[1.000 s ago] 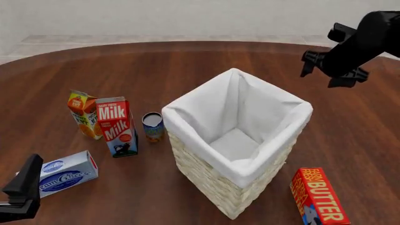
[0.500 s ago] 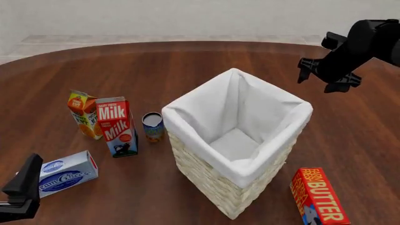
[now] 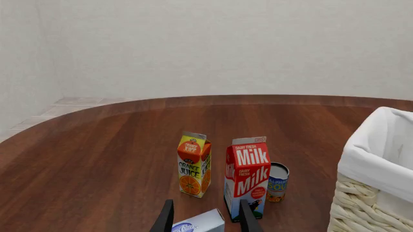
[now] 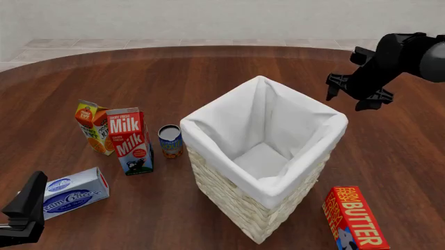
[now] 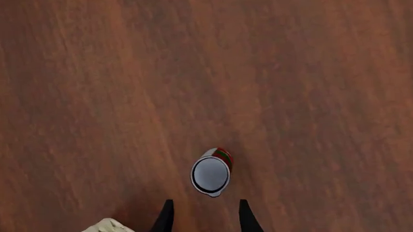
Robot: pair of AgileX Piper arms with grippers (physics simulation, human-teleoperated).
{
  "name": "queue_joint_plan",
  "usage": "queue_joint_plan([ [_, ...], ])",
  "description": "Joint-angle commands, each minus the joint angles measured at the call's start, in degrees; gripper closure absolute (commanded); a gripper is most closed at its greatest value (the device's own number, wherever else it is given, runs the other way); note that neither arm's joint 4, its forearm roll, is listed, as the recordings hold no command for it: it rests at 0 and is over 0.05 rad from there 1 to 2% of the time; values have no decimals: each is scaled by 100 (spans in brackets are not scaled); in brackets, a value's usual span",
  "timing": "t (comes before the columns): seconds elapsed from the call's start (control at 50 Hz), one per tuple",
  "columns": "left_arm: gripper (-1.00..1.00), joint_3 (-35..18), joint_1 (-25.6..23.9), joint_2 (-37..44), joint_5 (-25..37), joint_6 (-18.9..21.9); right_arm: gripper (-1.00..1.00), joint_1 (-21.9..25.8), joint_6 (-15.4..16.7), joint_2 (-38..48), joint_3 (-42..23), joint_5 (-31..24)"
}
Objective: Pick up the tomato sauce, and put it in the basket.
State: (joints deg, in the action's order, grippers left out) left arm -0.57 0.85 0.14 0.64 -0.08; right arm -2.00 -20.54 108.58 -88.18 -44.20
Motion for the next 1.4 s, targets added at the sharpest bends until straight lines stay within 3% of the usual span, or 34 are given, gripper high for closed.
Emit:
queue_joint_plan([
  [0.02, -100, 4, -3, -7, -14, 17, -100, 40, -14, 187, -14, 69],
  [1.4, -100, 4, -3, -7, -13, 16, -100, 8, 10, 909, -276, 299],
])
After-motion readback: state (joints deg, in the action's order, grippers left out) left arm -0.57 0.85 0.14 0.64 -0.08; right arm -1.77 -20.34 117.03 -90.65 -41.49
